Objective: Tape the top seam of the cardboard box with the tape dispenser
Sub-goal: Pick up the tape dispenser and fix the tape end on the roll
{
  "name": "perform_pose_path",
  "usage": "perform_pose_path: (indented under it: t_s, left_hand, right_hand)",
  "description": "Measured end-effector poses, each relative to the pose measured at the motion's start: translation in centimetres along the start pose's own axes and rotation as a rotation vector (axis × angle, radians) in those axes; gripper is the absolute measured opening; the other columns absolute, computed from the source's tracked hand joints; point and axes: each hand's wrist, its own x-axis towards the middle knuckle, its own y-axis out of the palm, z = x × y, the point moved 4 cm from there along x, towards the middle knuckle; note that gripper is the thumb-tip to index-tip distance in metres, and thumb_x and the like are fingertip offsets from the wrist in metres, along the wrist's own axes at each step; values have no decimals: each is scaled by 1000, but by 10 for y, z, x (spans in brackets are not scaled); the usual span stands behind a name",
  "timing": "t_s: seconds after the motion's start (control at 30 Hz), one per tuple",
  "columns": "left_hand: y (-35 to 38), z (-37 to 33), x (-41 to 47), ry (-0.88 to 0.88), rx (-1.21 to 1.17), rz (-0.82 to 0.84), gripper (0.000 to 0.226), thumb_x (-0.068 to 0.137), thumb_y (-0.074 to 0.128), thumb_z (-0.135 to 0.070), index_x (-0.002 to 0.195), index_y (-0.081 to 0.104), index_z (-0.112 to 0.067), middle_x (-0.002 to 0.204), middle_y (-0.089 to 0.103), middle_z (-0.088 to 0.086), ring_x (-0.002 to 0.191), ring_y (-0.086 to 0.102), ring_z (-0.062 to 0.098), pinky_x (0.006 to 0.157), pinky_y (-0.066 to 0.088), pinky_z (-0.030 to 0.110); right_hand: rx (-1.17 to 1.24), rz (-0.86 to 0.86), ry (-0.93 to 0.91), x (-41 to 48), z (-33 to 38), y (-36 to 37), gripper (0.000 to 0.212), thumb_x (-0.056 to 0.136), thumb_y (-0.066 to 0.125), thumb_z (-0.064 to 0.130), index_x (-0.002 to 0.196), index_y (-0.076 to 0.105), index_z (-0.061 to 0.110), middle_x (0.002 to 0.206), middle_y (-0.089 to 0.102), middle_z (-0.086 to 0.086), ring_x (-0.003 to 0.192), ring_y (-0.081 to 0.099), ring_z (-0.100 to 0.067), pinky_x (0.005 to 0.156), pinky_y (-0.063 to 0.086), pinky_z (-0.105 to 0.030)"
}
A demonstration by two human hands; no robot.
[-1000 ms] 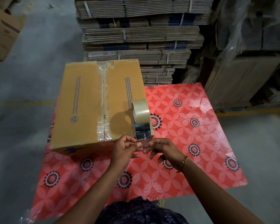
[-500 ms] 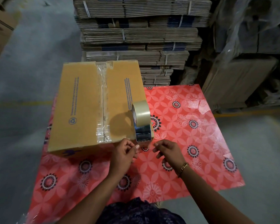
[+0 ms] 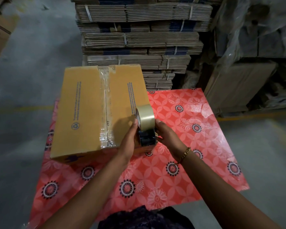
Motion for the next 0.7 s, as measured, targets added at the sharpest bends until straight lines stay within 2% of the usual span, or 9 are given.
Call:
perform_pose_path:
  t_s: [0.1, 0.2, 0.27, 0.37, 0.47, 0.53, 0.6, 0.7]
  left_hand:
    - [7, 8, 7, -9, 4, 41, 44, 103, 30, -57, 123, 65, -38, 116, 76, -11, 106, 71, 3, 88, 54, 24]
    - [19, 16, 17, -19, -27, 74, 53, 97, 32, -62, 131, 62, -34, 126, 73, -10, 118, 67, 9, 98, 54, 35]
    - [37, 18, 24, -20, 1, 87, 57, 92, 34, -64, 132, 61, -34, 127, 72, -12, 119, 66, 6, 97, 54, 31]
    - [74, 26, 41, -21, 27, 98, 36, 103, 30, -50, 113, 63, -40, 101, 74, -31, 101, 65, -14, 85, 48, 13]
    - [119, 43, 61, -44, 40, 125, 36, 108, 27, -39, 106, 63, -41, 90, 74, -35, 91, 66, -17, 76, 47, 6]
    - [148, 56, 77, -58, 80, 142, 37, 108, 26, -41, 107, 63, -43, 93, 74, -33, 92, 65, -17, 77, 47, 5]
    - [173, 73, 98, -79, 84, 148, 38, 107, 26, -45, 109, 64, -44, 102, 74, -26, 95, 66, -15, 82, 48, 10]
    - [205, 90, 128, -88, 100, 138, 46, 99, 34, -61, 121, 65, -36, 122, 71, -8, 105, 68, -4, 92, 50, 23]
  right_hand:
    - [25, 2, 21, 0, -1, 3, 34, 104, 39, 45, 127, 63, 35, 133, 64, 13, 128, 56, -5, 106, 42, -33]
    - [35, 0, 42, -5, 2, -10, 29, 105, 39, 38, 115, 66, 37, 112, 69, 26, 112, 60, 4, 92, 44, -23]
    - [45, 5, 41, -6, 1, -29, 31, 105, 38, 36, 107, 68, 43, 103, 70, 35, 104, 61, 14, 91, 44, -22]
    - [56, -15, 27, -12, 1, -68, 27, 100, 45, 41, 100, 70, 52, 100, 70, 38, 100, 62, 19, 90, 43, -25]
    - [49, -63, 32, -10, -4, -113, 25, 88, 48, 44, 100, 70, 45, 98, 72, 32, 98, 63, 15, 87, 43, -25]
    - [44, -87, 47, -3, -12, -144, 22, 95, 48, 37, 102, 69, 38, 101, 70, 23, 100, 63, 7, 86, 43, -26]
    - [63, -119, 58, 6, -20, -173, 24, 103, 43, 25, 104, 66, 35, 107, 68, 15, 103, 63, 0, 86, 45, -27]
    - [54, -165, 63, 27, -36, -212, 32, 103, 41, 15, 96, 66, 34, 105, 68, 8, 92, 65, 2, 80, 49, -23]
